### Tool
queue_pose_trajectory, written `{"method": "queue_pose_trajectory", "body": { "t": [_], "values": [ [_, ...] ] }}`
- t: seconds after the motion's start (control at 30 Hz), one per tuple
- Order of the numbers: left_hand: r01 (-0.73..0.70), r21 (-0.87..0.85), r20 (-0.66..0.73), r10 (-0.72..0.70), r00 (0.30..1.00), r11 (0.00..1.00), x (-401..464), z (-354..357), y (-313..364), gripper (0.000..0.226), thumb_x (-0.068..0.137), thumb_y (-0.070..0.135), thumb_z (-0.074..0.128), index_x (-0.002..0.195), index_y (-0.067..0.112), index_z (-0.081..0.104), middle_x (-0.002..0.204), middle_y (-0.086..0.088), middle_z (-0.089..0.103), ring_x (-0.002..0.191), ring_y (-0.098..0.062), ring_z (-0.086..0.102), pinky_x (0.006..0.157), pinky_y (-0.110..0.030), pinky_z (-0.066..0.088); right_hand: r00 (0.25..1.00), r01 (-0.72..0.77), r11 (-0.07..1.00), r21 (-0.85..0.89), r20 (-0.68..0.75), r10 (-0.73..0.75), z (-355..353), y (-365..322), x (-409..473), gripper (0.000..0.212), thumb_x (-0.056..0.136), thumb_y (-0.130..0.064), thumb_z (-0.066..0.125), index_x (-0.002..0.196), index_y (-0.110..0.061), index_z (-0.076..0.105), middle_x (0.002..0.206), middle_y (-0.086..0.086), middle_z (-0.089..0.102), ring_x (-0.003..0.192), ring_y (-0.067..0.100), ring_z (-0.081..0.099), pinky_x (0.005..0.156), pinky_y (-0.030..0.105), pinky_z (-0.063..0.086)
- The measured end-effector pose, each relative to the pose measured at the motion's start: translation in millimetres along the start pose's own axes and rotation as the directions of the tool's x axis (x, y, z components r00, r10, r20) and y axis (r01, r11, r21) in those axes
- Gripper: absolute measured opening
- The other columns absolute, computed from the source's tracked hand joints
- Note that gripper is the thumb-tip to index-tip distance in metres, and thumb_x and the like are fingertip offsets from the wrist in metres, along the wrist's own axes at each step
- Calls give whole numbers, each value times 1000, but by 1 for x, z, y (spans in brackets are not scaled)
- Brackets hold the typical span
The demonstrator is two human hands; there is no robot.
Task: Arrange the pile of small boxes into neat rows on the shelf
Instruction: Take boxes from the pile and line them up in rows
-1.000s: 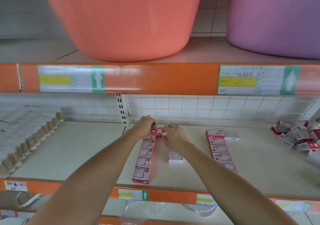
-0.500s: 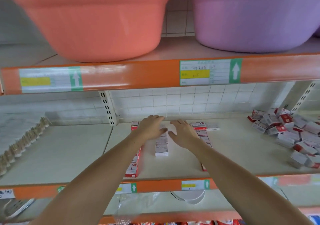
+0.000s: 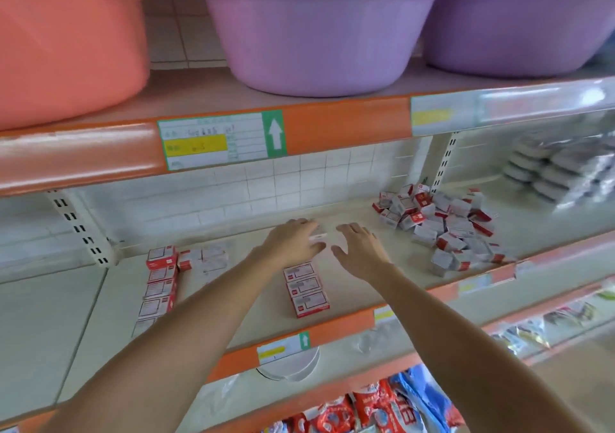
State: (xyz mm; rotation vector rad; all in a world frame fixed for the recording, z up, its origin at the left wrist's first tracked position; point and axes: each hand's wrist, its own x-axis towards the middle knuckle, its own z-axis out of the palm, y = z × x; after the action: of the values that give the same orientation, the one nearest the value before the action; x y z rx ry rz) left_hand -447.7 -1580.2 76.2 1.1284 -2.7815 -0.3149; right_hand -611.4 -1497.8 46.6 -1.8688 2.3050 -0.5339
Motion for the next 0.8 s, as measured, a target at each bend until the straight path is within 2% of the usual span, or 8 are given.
{"method": "queue_pose_trajectory", "body": {
  "t": [0.1,0.23,0.33,0.43,0.67,0.8],
  "values": [
    [-51,18,16,51,999,999,27,11,35,60,95,54,51,144,21,42,145,-3,49,130,-25,48,103,-42,44,998,-56,998,1,-30,56,-14,38,-10,51,94,-35,57,140,-16,47,142,5,49,127,29,48,105,39,36],
    [-99,31,19,99,995,995,62,31,81,58,95,54,51,142,21,45,143,-3,51,131,-26,46,102,-43,44,989,-133,991,0,-58,133,-34,90,-21,49,93,-33,56,139,-16,48,142,6,49,126,31,48,105,41,38],
    [-104,-38,30,105,994,994,82,46,114,53,94,51,53,137,19,48,138,-5,55,128,-27,47,100,-41,44,981,-192,981,7,-39,192,-47,126,-27,52,93,-31,54,142,-15,44,136,7,52,121,32,50,99,41,42],
    [-99,-103,25,102,994,990,101,59,139,49,93,48,57,134,21,51,135,-4,57,126,-27,48,99,-41,45,972,-225,973,43,-52,227,-56,158,-28,47,90,-27,55,135,-14,51,131,9,55,119,33,53,95,42,45],
    [-86,-75,-18,85,996,993,135,79,171,35,92,43,58,118,20,55,125,-2,60,116,-26,52,90,-38,46,983,-178,982,57,-45,180,-65,209,-13,41,88,-20,55,128,-11,56,131,9,57,112,32,57,90,41,48],
    [-34,-114,-81,24,996,993,152,89,180,30,92,44,57,112,20,56,119,-3,61,109,-27,54,87,-40,49,990,-139,990,31,-22,140,-64,227,0,40,90,-22,55,128,-12,56,131,9,57,117,32,51,94,40,41]
  ]
}}
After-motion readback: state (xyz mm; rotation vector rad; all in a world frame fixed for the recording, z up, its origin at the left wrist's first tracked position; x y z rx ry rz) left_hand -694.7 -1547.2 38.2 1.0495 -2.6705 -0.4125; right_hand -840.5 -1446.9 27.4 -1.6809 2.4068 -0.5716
